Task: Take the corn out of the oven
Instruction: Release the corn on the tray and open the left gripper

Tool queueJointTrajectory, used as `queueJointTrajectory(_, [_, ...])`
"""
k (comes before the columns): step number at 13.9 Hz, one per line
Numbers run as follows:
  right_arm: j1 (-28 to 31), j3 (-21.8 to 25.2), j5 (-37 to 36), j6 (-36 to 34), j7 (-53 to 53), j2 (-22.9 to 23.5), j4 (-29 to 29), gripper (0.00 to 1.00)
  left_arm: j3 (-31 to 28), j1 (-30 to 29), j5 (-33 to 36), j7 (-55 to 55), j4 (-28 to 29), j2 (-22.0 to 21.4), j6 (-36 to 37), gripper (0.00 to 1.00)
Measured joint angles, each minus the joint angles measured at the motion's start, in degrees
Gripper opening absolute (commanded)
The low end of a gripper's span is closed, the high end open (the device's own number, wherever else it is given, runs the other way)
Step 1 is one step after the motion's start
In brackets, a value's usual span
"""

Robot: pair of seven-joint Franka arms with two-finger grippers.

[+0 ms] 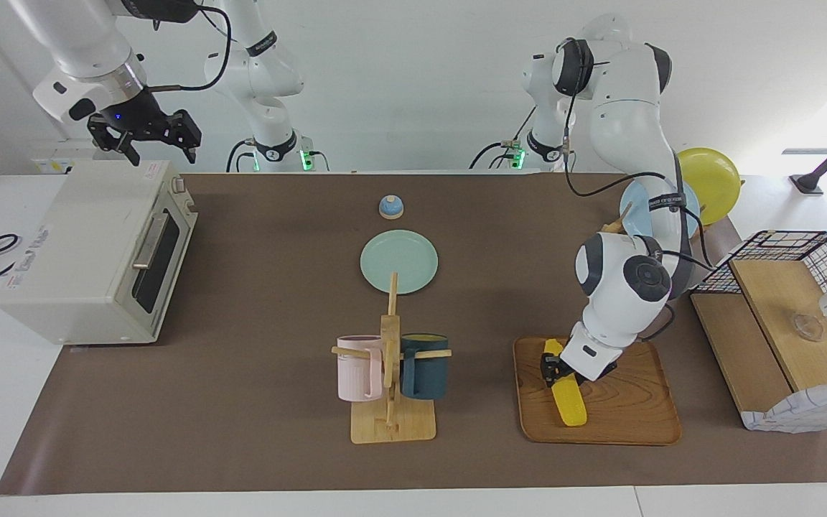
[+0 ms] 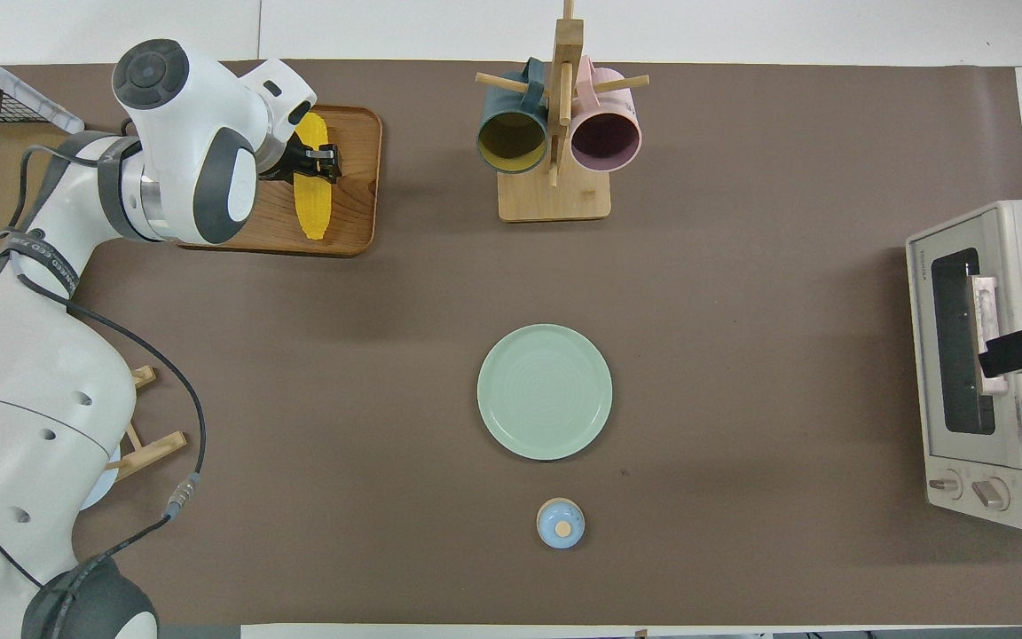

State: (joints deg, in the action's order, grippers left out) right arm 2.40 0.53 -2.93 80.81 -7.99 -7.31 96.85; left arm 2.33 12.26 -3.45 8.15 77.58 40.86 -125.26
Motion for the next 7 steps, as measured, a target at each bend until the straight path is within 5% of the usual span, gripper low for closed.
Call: queueJointTrajectory(7, [-3.0,2.5,0.0,-1.2,1.7,4.2,-2.9,1.00,0.0,0.0,0.0,-0.2,-0.9,0.0,0.6,1.00])
